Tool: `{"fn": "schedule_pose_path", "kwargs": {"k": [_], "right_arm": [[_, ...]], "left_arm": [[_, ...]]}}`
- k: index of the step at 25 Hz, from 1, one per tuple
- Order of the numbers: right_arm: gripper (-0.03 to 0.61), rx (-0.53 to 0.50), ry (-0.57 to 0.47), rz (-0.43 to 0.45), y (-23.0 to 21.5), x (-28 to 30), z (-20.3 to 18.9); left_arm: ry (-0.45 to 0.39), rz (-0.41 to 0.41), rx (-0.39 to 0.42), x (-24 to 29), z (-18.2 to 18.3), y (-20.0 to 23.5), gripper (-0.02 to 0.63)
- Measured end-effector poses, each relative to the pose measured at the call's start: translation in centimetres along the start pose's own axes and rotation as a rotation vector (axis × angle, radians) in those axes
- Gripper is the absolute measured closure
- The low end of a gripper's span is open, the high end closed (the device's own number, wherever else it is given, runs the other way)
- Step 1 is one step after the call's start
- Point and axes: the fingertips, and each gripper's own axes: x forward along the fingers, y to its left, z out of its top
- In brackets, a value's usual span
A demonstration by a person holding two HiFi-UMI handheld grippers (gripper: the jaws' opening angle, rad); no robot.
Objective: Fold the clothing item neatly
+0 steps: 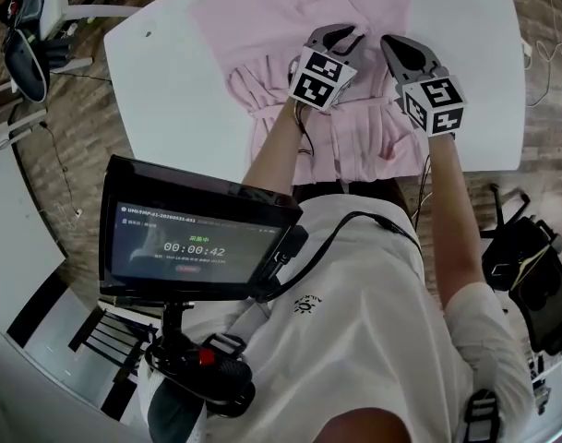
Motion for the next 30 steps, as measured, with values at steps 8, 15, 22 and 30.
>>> {"fn": "schedule_pose_path", "kwargs": {"k": [8,15,22,30], "right_arm": [[0.574,-0.016,-0.003,0.049,0.0,2.6,0.3],[0.549,-0.035,0.003,0.075,0.3,7.6,0.9],[0.518,-0.036,0.052,0.073,-0.9,12.9,2.1],[0.489,-0.051,0.163,0.09,-1.4,16.4,1.3]], "left_arm": [[-0.047,0.108,-0.064,-1.5,-0.2,2.9,0.543],[0.011,0.225,-0.04,-5.5,-3.4,8.4,0.542],[0.057,0.325,-0.063,-8.9,-6.0,14.3,0.543],[0.094,0.336,-0.12,-9.4,-7.4,15.6,0.543]]}}
